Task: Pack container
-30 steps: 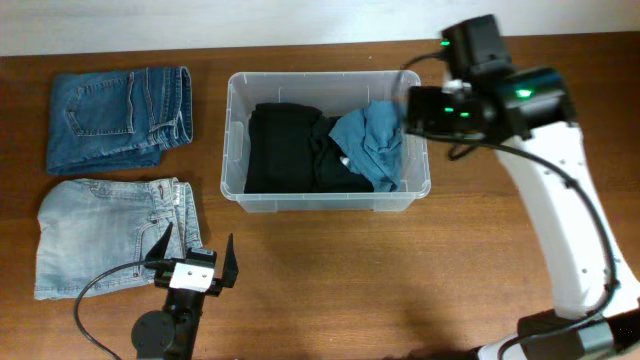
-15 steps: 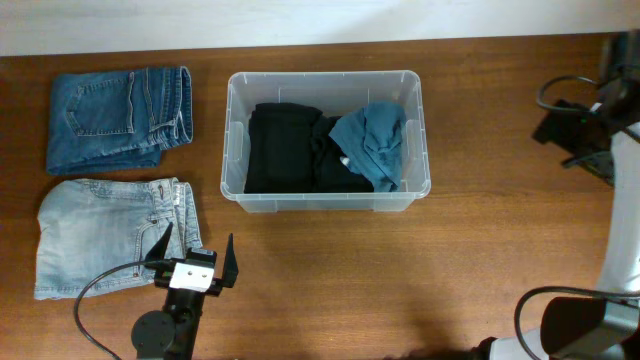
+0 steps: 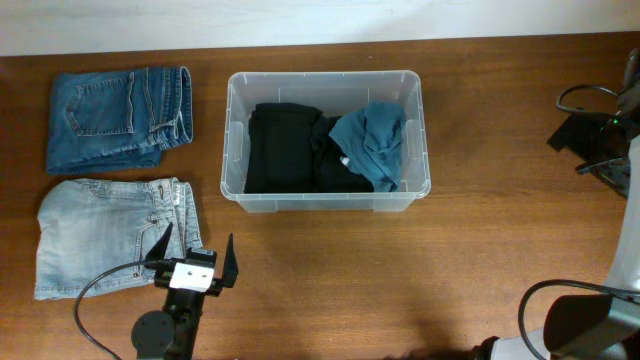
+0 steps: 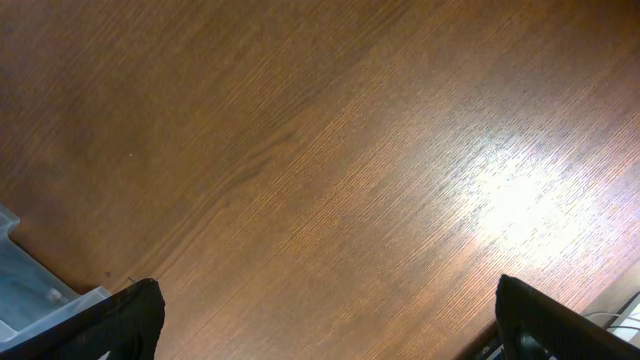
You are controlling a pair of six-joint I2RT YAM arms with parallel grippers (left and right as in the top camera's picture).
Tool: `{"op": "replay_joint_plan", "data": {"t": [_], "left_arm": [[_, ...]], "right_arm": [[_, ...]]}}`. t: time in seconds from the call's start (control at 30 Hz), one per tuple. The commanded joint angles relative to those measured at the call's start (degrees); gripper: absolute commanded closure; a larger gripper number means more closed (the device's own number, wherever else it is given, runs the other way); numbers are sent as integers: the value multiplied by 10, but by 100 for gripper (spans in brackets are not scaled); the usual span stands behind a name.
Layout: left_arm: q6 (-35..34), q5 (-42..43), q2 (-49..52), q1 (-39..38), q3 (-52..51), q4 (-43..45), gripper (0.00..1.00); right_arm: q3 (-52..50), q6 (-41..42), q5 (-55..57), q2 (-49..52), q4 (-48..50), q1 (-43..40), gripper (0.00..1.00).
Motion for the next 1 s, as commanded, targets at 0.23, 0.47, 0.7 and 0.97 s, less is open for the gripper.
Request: {"op": "replay_joint_plan", "data": {"t": [0.23,0.47,0.7,0.97], "left_arm": [[5,-2,-3,3,-3,-1,1],[5,-2,-3,3,-3,-1,1],[5,2,-3,3,-2,-1,0],[-4,2,-2,3,-2,43,1]], "right_arm": [[-3,5,-3,-9,0,-2,2],[-3,5,-3,-9,0,-2,2],[-3,5,-3,-9,0,-2,1],[-3,5,-3,-9,0,-2,2]]}}
